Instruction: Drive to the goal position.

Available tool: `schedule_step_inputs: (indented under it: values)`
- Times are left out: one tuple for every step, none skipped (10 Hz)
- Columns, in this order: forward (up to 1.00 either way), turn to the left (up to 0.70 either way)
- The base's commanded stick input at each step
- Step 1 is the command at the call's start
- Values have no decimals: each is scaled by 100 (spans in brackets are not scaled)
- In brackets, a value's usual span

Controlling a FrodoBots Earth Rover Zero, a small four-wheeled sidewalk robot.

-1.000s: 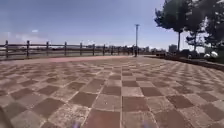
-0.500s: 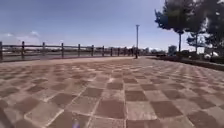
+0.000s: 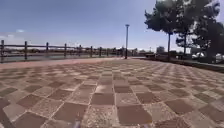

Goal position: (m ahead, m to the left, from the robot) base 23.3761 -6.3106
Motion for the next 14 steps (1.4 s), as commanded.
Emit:
schedule_step_inputs:
  values:
    - [100, 0]
    - [100, 0]
    - [100, 0]
    - [100, 0]
    - [100, -17]
    - [100, -40]
    - [100, -40]
    - [100, -40]
    - [100, -34]
    - [100, -3]
    - [100, 0]
    - [100, 0]
    - [100, 0]
    - [100, 0]
